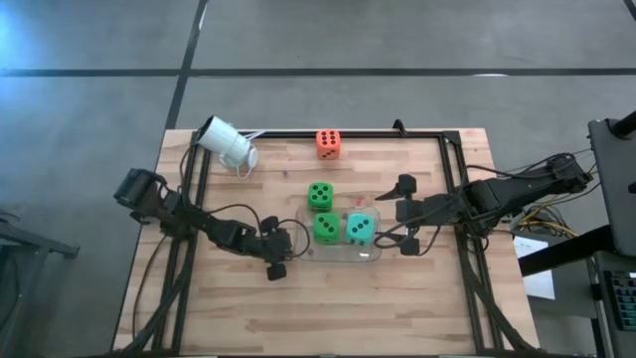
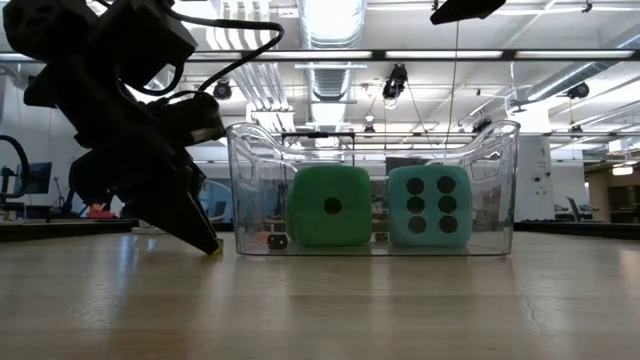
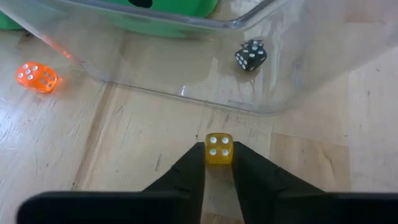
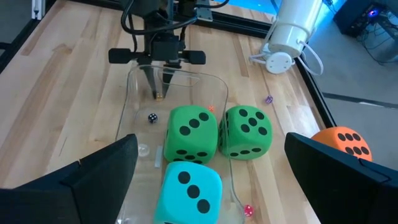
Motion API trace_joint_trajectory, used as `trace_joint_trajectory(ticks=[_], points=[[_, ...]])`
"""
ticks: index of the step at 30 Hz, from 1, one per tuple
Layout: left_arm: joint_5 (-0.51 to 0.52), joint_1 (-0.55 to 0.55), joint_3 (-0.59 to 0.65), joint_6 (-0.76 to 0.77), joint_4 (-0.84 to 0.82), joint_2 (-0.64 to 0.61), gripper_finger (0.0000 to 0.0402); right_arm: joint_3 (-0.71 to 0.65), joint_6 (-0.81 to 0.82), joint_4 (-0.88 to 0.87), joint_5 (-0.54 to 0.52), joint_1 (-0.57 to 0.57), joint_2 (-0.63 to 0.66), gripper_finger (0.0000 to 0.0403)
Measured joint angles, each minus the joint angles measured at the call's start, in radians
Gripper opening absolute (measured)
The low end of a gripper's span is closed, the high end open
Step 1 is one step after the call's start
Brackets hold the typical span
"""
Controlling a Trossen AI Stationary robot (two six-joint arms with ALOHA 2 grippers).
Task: Pick & Place Dice
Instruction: Put the small yellow die into the transparent bin
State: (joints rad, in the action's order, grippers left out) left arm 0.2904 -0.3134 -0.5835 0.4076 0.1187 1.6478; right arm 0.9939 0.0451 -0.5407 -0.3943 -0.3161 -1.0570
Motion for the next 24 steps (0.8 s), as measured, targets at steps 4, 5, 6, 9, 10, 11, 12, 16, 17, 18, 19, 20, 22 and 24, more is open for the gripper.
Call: trace_joint_trajectory(ticks=[4,5,6,9,10,11,12,16,17,18,19,20,22,24], points=[[0.001,0.0,0.0,0.0,-0.001,0.0,0.0059,0.0,0.0,0.0,0.0,0.0,0.0,0.04],[0.001,0.0,0.0,0.0,-0.001,0.0,0.0056,0.0,0.0,0.0,0.0,0.0,0.0,0.04],[0.001,0.0,0.0,0.0,-0.001,0.0,0.0055,0.0,0.0,0.0,0.0,0.0,0.0,0.04],[0.001,0.0,0.0,0.0,-0.002,0.0,0.0054,0.0,0.0,0.0,0.0,0.0,0.0,0.04],[0.001,0.0,0.0,0.002,-0.002,0.0,0.0054,0.0,0.0,0.0,0.0,0.0,0.0,0.04],[0.001,0.0,0.0,0.007,-0.002,-0.001,0.0054,0.0,0.0,0.0,0.0,0.0,0.0,0.04],[0.001,0.0,-0.001,0.008,-0.004,-0.002,0.0054,0.0,0.0,0.0,0.0,0.0,0.0,0.04],[-0.002,0.0,0.0,0.011,-0.033,-0.024,0.0054,0.0,0.0,0.0,0.0,0.0,0.0,0.04],[-0.004,0.0,-0.001,0.014,-0.048,-0.033,0.0054,0.0,0.0,0.0,0.0,0.0,0.0,0.04],[-0.006,0.0,-0.005,0.018,-0.071,-0.045,0.0054,0.0,0.0,0.0,0.0,0.0,0.0,0.04],[-0.008,-0.002,-0.008,0.026,-0.095,-0.057,0.0054,0.0,0.0,0.0,0.0,0.0,0.0,0.04],[-0.008,-0.003,-0.01,0.036,-0.121,-0.072,0.0054,0.0,0.0,0.0,0.0,0.0,0.0,0.04],[-0.011,-0.006,-0.018,0.051,-0.181,-0.108,0.0054,0.0,0.0,-0.001,0.0,0.0,0.0,0.04],[-0.013,-0.012,-0.029,0.063,-0.238,-0.154,0.0054,0.0,0.001,-0.001,0.0,0.0,0.0,0.04]])
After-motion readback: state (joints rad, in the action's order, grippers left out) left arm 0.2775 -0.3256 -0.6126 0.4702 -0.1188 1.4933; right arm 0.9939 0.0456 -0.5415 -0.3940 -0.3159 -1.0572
